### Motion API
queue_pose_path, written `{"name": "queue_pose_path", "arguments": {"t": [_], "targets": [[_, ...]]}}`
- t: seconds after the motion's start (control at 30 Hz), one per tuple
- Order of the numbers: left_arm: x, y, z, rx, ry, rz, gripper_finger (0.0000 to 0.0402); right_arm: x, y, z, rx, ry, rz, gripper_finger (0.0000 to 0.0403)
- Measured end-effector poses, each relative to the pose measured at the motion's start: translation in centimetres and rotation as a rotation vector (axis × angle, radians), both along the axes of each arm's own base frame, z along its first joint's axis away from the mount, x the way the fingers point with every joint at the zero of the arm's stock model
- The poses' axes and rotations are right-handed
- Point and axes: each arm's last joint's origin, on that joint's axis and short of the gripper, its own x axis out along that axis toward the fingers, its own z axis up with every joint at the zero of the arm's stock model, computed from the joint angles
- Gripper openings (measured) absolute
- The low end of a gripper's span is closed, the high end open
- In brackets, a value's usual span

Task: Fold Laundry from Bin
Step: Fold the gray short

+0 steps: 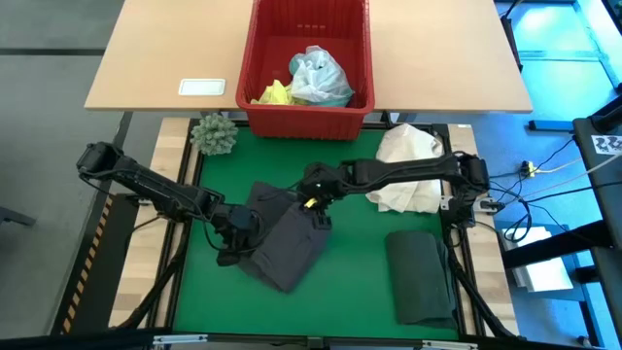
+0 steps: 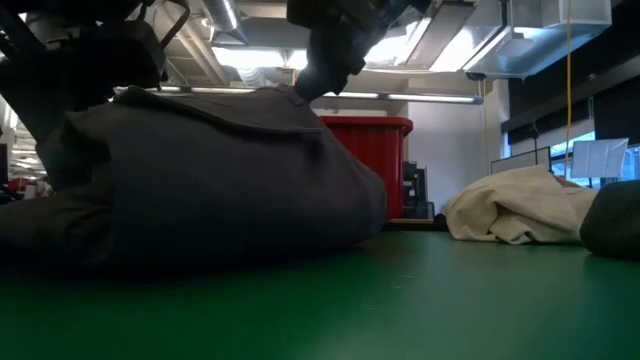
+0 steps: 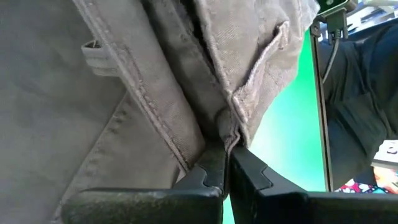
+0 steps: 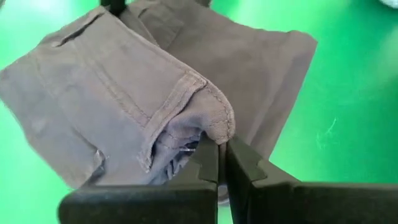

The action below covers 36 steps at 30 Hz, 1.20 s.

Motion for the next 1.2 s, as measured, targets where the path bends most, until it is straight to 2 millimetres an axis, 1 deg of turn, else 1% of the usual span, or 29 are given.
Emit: {"name": "queue_pose_path", "arguments": {"t": [0.13, 0.2, 0.3, 0.37, 0.47, 0.57, 0.63, 0.7, 0.8, 0.9, 1.03, 1.13, 1.2], "targets": [[0.0, 0.0, 0.0, -0.016, 0.006, -0.012, 0.0000, 0.4, -0.1, -1.2, -0.031, 0.039, -0.036, 0.0003], [0.0, 0.0, 0.0, -0.015, 0.005, -0.012, 0.0000, 0.5, -0.1, -2.0, -0.035, 0.076, -0.002, 0.0006], [0.0, -0.1, 0.0, -0.026, 0.005, -0.020, 0.0000, 0.8, -0.1, -2.9, -0.034, 0.092, 0.078, 0.0025], [-0.1, -0.2, -0.1, -0.040, 0.008, -0.033, 0.0000, 0.8, -0.1, -3.0, -0.049, 0.098, 0.113, 0.0045], [-0.2, -0.2, -0.1, -0.052, 0.019, -0.046, 0.0000, 0.5, 0.0, -2.6, -0.117, 0.102, 0.151, 0.0083], [-0.1, -0.3, -0.1, -0.041, 0.002, -0.043, 0.0000, 0.4, 0.2, -1.0, -0.160, 0.071, 0.181, 0.0128], [0.0, -0.4, 0.0, -0.035, -0.013, -0.042, 0.0000, 0.6, 0.3, 0.0, -0.151, 0.036, 0.193, 0.0160], [0.0, -0.5, 0.1, -0.034, -0.028, -0.045, 0.0000, 0.8, 0.8, 0.6, -0.114, 0.009, 0.225, 0.0192], [0.2, -0.7, 0.2, -0.036, -0.059, -0.050, 0.0000, 1.1, 1.5, 0.9, -0.086, -0.033, 0.271, 0.0236], [0.3, -1.0, 0.4, -0.037, -0.085, -0.057, 0.0000, 1.1, 2.1, 0.7, -0.079, -0.027, 0.290, 0.0266], [0.2, -1.2, 0.4, -0.022, -0.088, -0.052, 0.0008, 1.3, 3.3, 0.4, -0.078, -0.023, 0.317, 0.0281], [0.3, -1.1, 0.4, -0.014, -0.084, -0.008, 0.0017, 1.3, 4.6, 0.2, -0.080, -0.023, 0.344, 0.0277], [0.6, -1.1, 0.6, -0.003, -0.118, 0.043, 0.0021, 1.2, 5.3, 0.0, -0.099, -0.010, 0.348, 0.0271]]}}
